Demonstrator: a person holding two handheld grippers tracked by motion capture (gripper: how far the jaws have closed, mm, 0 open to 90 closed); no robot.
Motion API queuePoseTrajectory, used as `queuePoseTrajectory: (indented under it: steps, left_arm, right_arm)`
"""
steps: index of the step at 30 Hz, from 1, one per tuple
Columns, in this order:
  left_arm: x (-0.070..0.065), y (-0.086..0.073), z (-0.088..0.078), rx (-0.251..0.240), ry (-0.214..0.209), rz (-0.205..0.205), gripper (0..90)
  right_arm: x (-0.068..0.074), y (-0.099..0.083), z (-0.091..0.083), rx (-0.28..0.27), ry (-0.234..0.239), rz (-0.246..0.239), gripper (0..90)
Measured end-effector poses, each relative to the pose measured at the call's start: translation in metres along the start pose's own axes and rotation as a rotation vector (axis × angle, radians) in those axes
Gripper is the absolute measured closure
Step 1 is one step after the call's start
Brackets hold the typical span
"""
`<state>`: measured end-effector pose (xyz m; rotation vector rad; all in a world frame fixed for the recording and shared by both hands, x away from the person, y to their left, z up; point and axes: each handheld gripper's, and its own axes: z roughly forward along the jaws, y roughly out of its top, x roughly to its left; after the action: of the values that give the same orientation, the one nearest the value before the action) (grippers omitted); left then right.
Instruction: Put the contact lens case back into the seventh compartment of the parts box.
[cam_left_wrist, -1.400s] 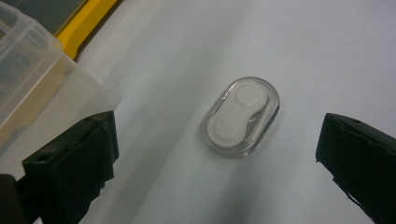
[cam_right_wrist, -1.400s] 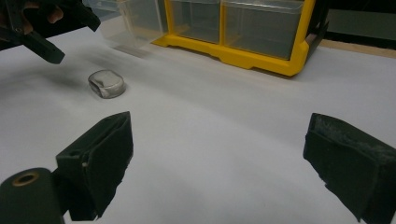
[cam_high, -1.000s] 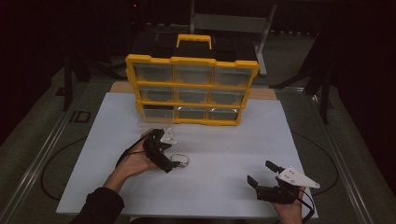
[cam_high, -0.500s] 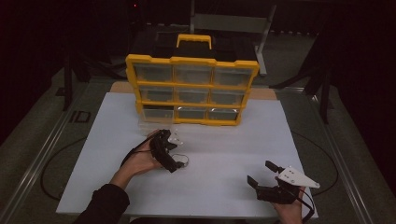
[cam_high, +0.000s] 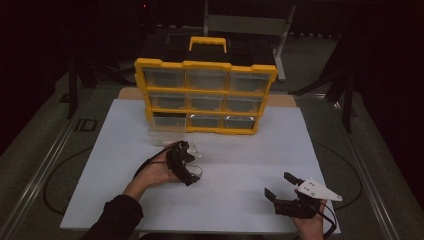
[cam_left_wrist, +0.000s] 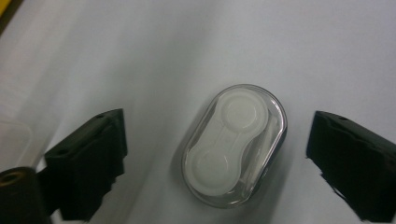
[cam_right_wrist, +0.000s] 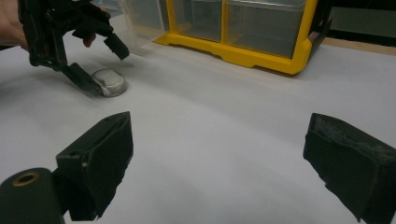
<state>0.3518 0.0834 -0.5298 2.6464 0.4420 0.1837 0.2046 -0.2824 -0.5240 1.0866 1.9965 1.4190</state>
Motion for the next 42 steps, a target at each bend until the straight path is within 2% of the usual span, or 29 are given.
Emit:
queuePoseTrajectory:
  steps: [1,3,7,9,12,17,24,28,38,42]
  left_arm:
    - [0.0,0.001,0.004,0.027,0.003,0.009,15.3]
    - [0.001,0.001,0.006,0.033,-0.004,0.007,20.5]
    - [0.004,0.001,0.007,0.025,-0.05,-0.002,32.7]
    - [0.004,0.002,0.006,0.021,-0.055,-0.004,39.2]
    - [0.005,0.003,0.007,0.022,-0.057,-0.005,42.8]
    - [0.005,0.004,0.006,0.033,-0.056,-0.021,44.6]
    - [0.003,0.002,0.003,0.077,-0.057,-0.029,44.8]
    - [0.003,-0.001,0.001,0.077,-0.063,-0.018,43.5]
    - [0.001,-0.002,-0.002,0.079,-0.055,0.001,49.7]
    - [0.0,-0.001,-0.005,0.063,-0.063,0.002,49.8]
  right_arm:
    - [0.0,0.0,0.0,0.0,0.001,0.0,8.4]
    - [0.0,0.0,0.0,0.003,0.003,-0.001,8.4]
    - [0.0,0.0,0.0,0.003,0.004,-0.002,8.4]
    - [-0.001,0.0,0.001,0.005,0.003,-0.002,8.4]
    - [0.0,0.0,0.001,0.008,0.005,-0.001,8.4]
    - [0.0,0.0,0.001,0.014,0.006,-0.004,8.4]
    - [-0.001,0.0,0.0,0.012,0.002,-0.001,8.4]
    - [-0.001,0.0,0.001,0.016,0.001,-0.001,8.4]
    - [0.0,0.0,0.001,0.025,0.0,-0.004,8.4]
    - [0.0,0.0,0.001,0.025,0.0,-0.004,8.4]
